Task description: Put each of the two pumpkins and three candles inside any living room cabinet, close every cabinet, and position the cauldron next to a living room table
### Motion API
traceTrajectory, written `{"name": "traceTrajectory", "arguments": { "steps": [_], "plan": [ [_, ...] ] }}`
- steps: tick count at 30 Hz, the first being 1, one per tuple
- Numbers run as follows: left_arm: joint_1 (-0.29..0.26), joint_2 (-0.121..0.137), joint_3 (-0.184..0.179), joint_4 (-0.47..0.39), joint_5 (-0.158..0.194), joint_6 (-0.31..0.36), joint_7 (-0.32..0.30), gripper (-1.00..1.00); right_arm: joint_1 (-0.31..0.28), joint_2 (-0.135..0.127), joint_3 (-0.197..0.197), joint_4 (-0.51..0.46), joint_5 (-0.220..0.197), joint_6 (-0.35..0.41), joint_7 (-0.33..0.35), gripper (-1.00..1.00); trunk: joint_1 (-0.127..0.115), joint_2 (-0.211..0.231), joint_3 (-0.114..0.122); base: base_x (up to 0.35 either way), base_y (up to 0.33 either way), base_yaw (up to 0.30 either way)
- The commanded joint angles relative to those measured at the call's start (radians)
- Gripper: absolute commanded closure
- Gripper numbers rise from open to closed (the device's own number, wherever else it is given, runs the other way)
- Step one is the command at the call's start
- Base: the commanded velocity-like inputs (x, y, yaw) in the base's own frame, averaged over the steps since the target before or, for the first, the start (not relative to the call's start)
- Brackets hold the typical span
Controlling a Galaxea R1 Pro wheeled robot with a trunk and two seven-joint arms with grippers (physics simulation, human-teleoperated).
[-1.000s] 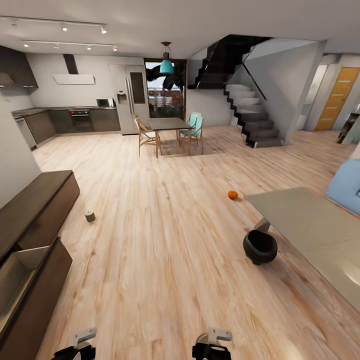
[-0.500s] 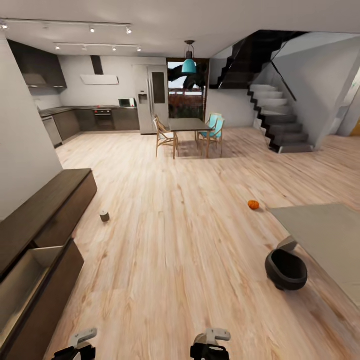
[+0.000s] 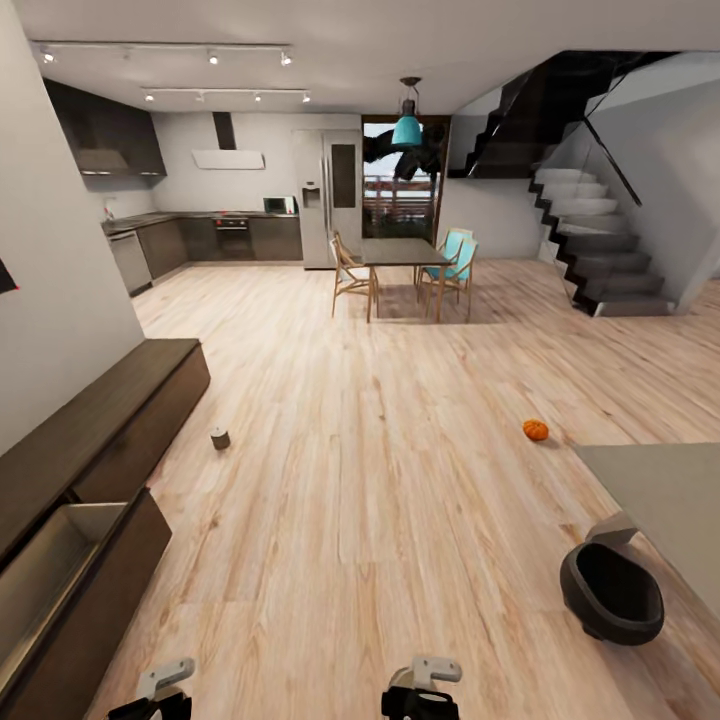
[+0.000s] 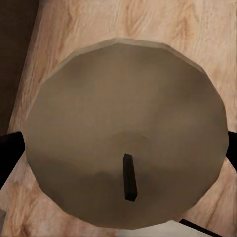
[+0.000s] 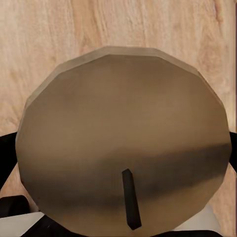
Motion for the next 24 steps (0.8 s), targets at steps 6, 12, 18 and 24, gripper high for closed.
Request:
{"name": "traceTrajectory", "arguments": {
  "steps": [6, 12, 18, 24],
  "plan": [
    [0.0, 0.0, 0.0, 0.0, -0.001, 0.0, 0.0, 1.0, 0.0, 0.0, 0.0, 0.0, 0.001, 0.0, 0.0, 1.0, 0.0, 0.0, 0.0, 0.286, -0.204, 0.001],
    [0.0, 0.0, 0.0, 0.0, -0.001, 0.0, 0.0, 1.0, 0.0, 0.0, 0.0, 0.0, 0.001, 0.0, 0.0, 1.0, 0.0, 0.0, 0.0, 0.267, -0.119, 0.0],
    [0.0, 0.0, 0.0, 0.0, -0.001, 0.0, 0.0, 1.0, 0.0, 0.002, 0.0, 0.0, 0.001, 0.0, 0.0, 1.0, 0.0, 0.0, 0.0, 0.286, -0.01, 0.031],
    [0.0, 0.0, 0.0, 0.0, -0.001, -0.001, 0.0, 1.0, 0.0, 0.004, 0.0, 0.0, 0.001, 0.0, 0.0, 1.0, 0.0, 0.0, 0.003, 0.301, -0.001, 0.226]
  ]
}}
